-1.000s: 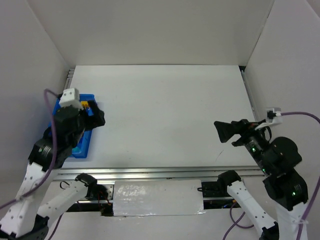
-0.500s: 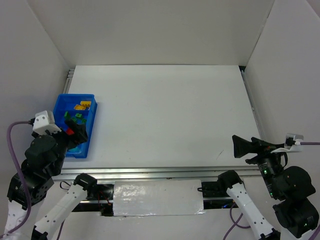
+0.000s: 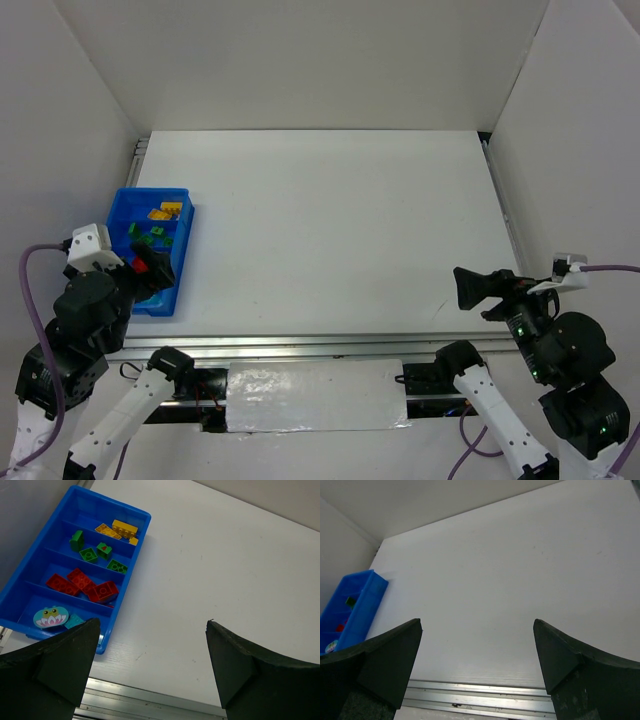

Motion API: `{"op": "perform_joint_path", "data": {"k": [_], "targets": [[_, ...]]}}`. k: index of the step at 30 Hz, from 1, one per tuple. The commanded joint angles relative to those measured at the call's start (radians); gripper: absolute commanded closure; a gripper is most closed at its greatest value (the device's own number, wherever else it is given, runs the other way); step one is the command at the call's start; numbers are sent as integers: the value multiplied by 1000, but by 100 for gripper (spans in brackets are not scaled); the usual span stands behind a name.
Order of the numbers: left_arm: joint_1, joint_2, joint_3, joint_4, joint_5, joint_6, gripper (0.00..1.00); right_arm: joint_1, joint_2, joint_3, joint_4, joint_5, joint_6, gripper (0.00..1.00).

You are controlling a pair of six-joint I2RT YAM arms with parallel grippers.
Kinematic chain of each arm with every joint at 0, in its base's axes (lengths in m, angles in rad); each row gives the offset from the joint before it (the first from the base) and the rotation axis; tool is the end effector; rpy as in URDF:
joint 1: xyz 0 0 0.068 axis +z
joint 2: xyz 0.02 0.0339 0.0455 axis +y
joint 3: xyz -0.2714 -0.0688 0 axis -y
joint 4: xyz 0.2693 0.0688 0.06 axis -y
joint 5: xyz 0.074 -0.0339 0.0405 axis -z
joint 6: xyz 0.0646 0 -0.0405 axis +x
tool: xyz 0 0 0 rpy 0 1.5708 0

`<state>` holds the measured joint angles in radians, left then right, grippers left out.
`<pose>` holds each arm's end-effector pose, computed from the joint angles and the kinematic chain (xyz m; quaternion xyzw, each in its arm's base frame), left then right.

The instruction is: Sort the legos into containers by color

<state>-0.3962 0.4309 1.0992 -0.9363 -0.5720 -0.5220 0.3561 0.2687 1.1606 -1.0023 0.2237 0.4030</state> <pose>0.0793 0.0047 0.4068 -0.2187 0.7507 -0.0566 0.6209 0.0208 -0.0075 0.4177 0.0918 0.7384 0.1683 0.6465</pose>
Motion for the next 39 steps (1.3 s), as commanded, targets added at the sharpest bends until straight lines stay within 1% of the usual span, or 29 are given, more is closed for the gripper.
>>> {"op": "perform_joint_path", "data": {"k": [1, 14, 19, 23, 28, 39], "targets": [[-3, -7, -9, 19, -26, 27, 1, 7, 24, -15, 13, -23, 5, 0], [-3, -8, -48, 54, -5, 33, 1, 7, 27, -35, 44, -37, 14, 0], [-3, 8, 11, 19, -12, 40, 1, 7, 21, -39, 44, -35, 14, 0], [-3, -36, 54, 4, -46, 77, 1, 7, 26, -32, 44, -34, 11, 0], [-3, -121, 59, 17, -40, 112, 0, 6, 26, -16, 41, -38, 8, 0], [-3, -211, 80, 30, -81, 146, 1, 7, 30, -7, 45, -50, 10, 0]]}}
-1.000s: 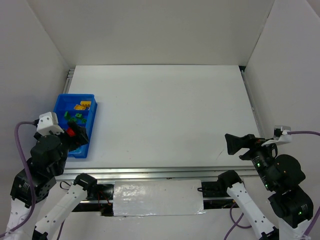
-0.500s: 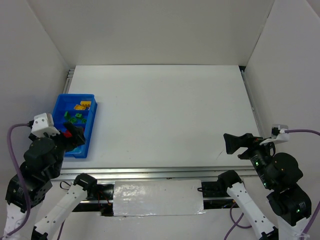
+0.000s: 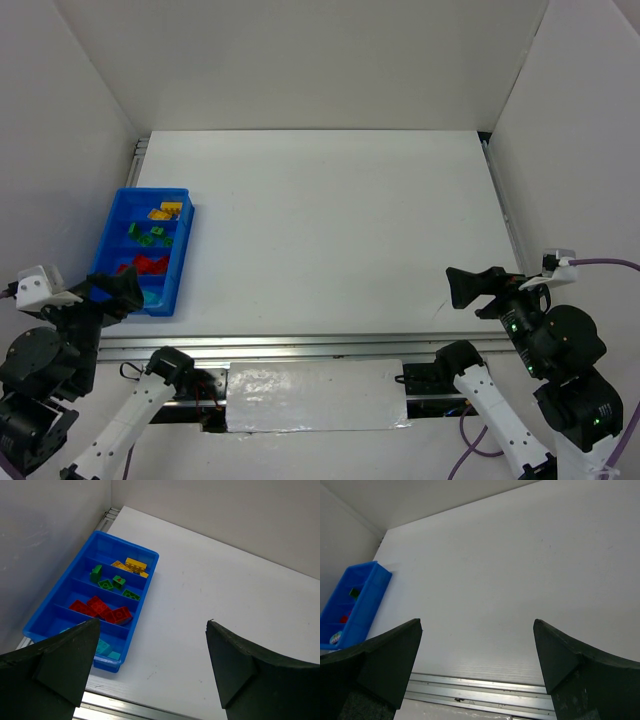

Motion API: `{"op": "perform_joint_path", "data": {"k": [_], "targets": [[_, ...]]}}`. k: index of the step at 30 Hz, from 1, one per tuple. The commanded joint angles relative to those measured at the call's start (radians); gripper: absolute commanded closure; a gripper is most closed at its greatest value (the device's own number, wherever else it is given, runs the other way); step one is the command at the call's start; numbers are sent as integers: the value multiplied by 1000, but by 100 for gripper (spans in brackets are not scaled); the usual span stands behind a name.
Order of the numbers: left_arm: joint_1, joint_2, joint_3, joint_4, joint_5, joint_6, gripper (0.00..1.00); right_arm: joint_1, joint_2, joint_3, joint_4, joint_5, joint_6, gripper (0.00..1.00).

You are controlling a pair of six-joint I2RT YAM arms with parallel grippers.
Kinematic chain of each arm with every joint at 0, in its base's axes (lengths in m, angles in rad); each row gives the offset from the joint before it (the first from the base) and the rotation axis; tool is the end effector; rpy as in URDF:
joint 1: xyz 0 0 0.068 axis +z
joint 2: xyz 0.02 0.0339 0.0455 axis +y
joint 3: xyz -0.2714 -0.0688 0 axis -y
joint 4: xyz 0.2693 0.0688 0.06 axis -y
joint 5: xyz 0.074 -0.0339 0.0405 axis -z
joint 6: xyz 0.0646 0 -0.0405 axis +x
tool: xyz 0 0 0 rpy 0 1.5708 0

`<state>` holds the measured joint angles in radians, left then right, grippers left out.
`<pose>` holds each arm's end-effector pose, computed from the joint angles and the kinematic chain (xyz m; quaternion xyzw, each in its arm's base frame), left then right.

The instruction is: Sort the legos into containers by color

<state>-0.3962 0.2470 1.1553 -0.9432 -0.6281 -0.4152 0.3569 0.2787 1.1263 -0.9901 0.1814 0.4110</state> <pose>0.0159 0.0345 0.4247 -0.2211 0.6821 -0.0566 0.6948 0.0307 -0.0010 0.4102 0.0797 0.7507 0.1809 0.6304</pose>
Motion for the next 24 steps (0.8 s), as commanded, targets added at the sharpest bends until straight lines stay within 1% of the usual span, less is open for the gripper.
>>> {"op": "perform_joint_path", "data": {"k": [1, 4, 9, 11, 14, 24], "targets": [[-3, -32, 26, 40, -19, 44, 1, 7, 19, 27, 33, -8, 2, 0], [-3, -41, 38, 55, -13, 84, 1, 7, 19, 32, 30, -7, 2, 0], [-7, -45, 109, 63, -47, 148, 0, 7, 24, 66, 13, 7, -9, 0], [-16, -54, 136, 75, -56, 148, 0, 4, 20, 84, 8, 12, -9, 0], [-21, -72, 135, 107, -41, 153, 0, 7, 17, 92, 11, 10, -9, 0], [-23, -68, 132, 101, -62, 144, 0, 7, 30, 102, 13, 4, -12, 0]]}}
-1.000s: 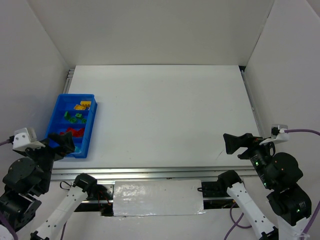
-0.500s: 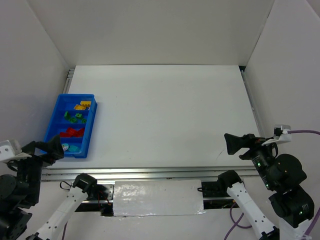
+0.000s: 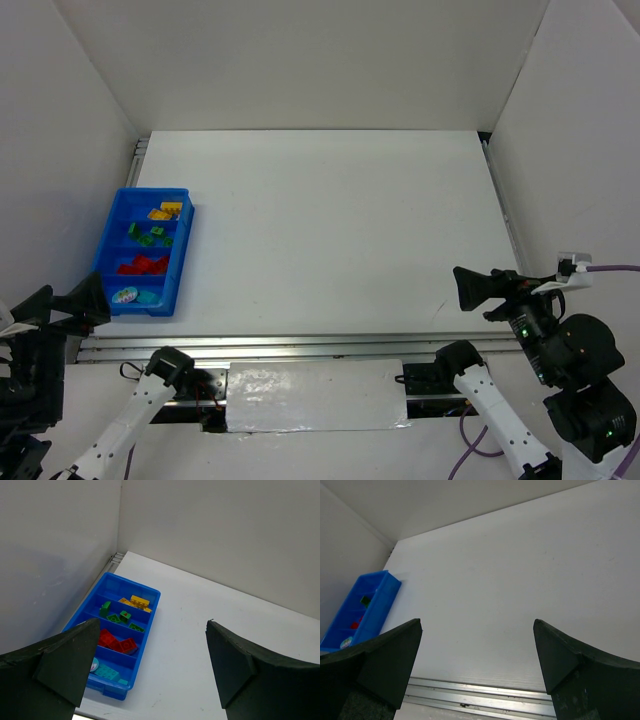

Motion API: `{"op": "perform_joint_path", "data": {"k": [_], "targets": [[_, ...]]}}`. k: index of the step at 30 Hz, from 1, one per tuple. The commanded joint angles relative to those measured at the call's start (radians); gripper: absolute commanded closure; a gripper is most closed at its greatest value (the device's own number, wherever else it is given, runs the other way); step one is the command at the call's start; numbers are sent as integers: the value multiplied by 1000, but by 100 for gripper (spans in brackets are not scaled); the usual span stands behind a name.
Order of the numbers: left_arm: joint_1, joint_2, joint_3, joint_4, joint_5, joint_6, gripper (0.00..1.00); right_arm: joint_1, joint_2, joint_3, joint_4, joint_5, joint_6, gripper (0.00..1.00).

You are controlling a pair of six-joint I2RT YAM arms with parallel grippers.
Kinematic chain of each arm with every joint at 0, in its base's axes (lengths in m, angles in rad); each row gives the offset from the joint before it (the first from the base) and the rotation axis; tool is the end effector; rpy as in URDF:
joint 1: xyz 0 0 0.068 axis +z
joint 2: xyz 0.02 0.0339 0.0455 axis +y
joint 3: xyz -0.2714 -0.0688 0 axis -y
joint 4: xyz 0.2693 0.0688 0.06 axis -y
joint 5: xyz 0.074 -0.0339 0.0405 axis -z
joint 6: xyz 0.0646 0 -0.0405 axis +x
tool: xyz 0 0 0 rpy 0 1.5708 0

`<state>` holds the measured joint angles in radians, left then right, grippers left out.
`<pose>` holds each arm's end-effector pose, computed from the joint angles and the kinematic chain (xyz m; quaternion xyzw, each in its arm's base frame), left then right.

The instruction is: Sort the legos into containers by color

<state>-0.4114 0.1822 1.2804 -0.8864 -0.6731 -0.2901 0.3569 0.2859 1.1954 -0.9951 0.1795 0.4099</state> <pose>-0.0352 0.0593 0.4559 -0.2205 0.6076 -0.0574 0.7608 0.0178 -0.0057 0.4277 0.0800 0.7319 0.1907 0.6493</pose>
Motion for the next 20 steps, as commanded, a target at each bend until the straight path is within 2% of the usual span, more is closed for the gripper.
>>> {"op": "perform_joint_path", "data": {"k": [1, 20], "targets": [[-7, -4, 7, 46, -19, 19, 0, 7, 24, 33, 21, 3, -11, 0], [-9, -4, -23, 67, -13, 8, 1, 5, 38, 23, 41, -12, 6, 0]]}}
